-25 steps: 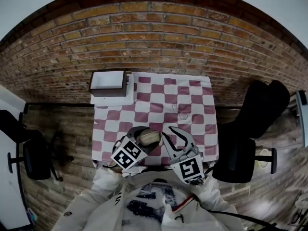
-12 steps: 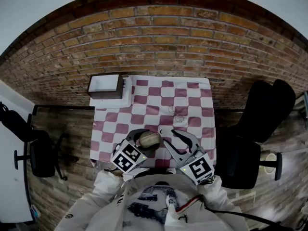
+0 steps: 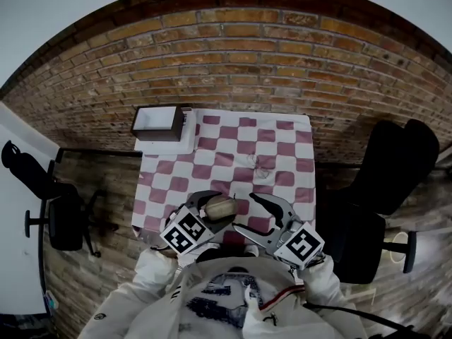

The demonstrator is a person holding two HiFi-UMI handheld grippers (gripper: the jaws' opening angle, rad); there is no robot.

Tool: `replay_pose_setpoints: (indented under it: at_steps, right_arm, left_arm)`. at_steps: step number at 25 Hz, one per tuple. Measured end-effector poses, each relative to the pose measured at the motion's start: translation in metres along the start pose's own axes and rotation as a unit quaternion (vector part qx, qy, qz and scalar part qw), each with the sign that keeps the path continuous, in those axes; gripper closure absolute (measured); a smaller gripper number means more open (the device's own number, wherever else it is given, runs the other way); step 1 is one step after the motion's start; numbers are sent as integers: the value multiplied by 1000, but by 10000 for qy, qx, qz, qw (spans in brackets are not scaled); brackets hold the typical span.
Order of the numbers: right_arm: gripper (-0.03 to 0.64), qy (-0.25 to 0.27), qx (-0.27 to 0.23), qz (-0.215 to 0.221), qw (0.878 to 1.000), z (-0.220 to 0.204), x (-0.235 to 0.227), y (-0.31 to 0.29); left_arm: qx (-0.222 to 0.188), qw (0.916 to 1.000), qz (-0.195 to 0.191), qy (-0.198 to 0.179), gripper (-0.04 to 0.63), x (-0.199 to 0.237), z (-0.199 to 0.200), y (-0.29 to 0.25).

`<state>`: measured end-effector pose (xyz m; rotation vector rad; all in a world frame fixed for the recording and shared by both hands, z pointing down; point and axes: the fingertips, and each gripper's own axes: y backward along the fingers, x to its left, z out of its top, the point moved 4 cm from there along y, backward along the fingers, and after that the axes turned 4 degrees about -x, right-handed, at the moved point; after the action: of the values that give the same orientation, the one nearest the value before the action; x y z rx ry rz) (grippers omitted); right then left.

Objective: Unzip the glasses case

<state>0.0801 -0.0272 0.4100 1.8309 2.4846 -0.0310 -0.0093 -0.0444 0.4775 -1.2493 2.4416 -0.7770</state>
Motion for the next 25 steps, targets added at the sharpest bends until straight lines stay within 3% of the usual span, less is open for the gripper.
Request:
replay_pose_setpoints:
  at_steps: [5, 14, 25]
  right_arm:
    - [313, 224, 184, 433, 9986, 2, 8, 2]
    - [313, 433, 409, 742, 9955, 1, 8, 5]
    - [313, 569, 554, 1113, 9906, 1, 17, 2]
  left_arm:
    - [-6, 9996, -197, -190, 310, -9, 8, -2]
    - [-54, 9966, -581, -587, 310, -27, 25, -7]
    - [252, 9882, -1289, -791, 310, -45, 23, -14]
